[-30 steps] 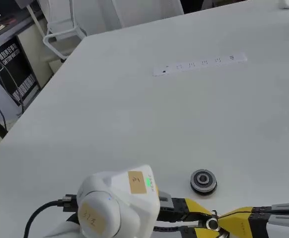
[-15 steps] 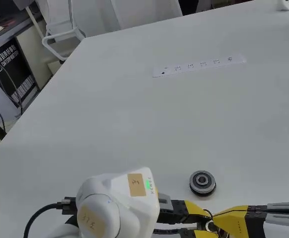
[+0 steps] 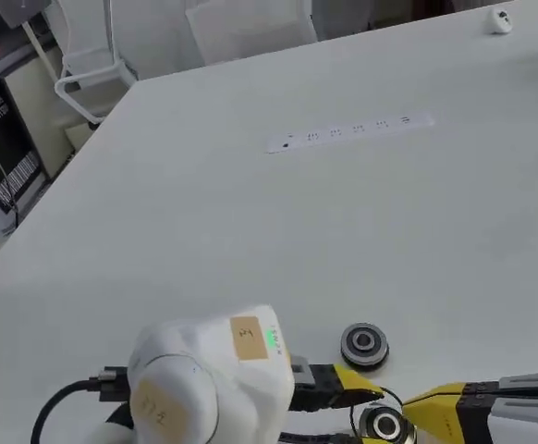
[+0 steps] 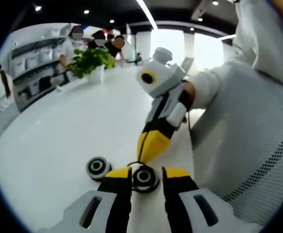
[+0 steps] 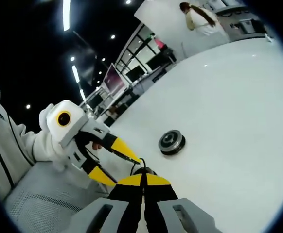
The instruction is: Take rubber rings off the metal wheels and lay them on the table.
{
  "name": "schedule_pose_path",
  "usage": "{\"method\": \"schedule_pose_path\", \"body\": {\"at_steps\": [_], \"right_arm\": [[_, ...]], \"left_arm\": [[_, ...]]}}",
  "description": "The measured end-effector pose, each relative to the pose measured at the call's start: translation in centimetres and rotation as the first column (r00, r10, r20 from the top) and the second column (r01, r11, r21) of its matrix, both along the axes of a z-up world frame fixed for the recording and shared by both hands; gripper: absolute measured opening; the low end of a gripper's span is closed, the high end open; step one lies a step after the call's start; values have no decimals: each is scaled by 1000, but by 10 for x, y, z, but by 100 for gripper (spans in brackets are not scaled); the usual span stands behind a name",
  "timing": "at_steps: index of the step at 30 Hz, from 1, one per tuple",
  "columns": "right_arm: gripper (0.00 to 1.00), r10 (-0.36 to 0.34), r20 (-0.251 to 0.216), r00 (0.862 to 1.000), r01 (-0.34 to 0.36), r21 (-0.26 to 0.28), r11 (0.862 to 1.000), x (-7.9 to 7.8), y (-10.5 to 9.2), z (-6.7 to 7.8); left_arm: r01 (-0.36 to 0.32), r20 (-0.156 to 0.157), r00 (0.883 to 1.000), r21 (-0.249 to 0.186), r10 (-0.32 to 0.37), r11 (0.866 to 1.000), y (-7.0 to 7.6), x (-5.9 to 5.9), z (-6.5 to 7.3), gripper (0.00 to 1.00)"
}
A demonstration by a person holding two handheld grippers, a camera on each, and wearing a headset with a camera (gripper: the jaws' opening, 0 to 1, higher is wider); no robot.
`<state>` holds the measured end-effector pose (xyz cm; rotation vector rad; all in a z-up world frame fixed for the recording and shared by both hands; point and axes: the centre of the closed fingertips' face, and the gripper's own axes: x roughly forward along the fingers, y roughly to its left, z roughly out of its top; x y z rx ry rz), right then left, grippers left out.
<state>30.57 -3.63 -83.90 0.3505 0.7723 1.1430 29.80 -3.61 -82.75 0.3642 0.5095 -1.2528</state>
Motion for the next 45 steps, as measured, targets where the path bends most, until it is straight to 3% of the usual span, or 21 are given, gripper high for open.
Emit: {"method": "schedule_pose_path", "body": {"at_steps": [4, 7, 9, 10, 12, 14, 16, 19, 21, 27, 30, 33, 35, 39, 42, 45], "right_arm": [[0, -17, 11, 1000, 17, -2, 1000, -1, -6, 8], [0, -22, 38, 999, 23, -23, 999, -2, -13, 12], [0, -36, 51, 998, 38, -37, 999, -2, -20, 13], [0, -42, 52, 998, 44, -37, 998, -2, -22, 14], [0, -59, 51, 997, 61, -35, 998, -2, -28, 17], [0, -75, 54, 996, 77, -37, 996, -2, -33, 19], [0, -87, 55, 995, 90, -43, 995, -2, -37, 20], [0, -101, 66, 993, 104, -47, 993, -1, -42, 25], [0, -107, 73, 992, 110, -46, 993, -1, -45, 30], [0, -117, 104, 988, 122, -43, 992, 2, -48, 46], [0, -109, 130, 985, 117, -50, 992, 4, -47, 53], [0, -98, 153, 983, 110, -73, 991, 5, -47, 56], [0, -91, 162, 983, 103, -69, 992, 5, -45, 62], [0, -77, 183, 980, 91, -69, 993, 7, -44, 71], [0, -56, 199, 978, 70, -66, 995, 9, -39, 79], [0, -29, 211, 977, 43, -65, 997, 10, -34, 84]], "left_arm": [[18, 21, 1000, -44, -17, 999, -1, -2, 22, 33], [-8, 8, 1000, -93, 9, 996, 1, -1, 46, 51], [-11, 3, 1000, -77, 12, 997, 7, -3, 53, 63], [-21, 16, 1000, -64, 22, 998, 11, -2, 56, 66], [-32, 56, 998, -52, 35, 998, 19, 0, 64, 69], [-43, 67, 997, -56, 46, 998, 28, -1, 72, 70], [-69, 58, 996, -60, 72, 996, 38, -1, 76, 73], [-108, 47, 993, -29, 109, 994, 53, -1, 77, 84], [-120, 77, 990, -14, 121, 993, 64, -2, 80, 86], [-169, 90, 981, -25, 171, 985, 88, -7, 94, 90], [-224, 84, 971, -21, 225, 974, 104, -10, 100, 94], [-266, 110, 957, -30, 267, 964, 118, -12, 105, 97], [-292, 102, 950, -34, 294, 956, 126, -16, 105, 98], [-351, 113, 928, -50, 354, 935, 144, -23, 108, 100], [-399, 99, 909, -78, 405, 914, 155, -30, 108, 100], [-423, 91, 899, -75, 429, 903, 162, -38, 104, 100]]}}
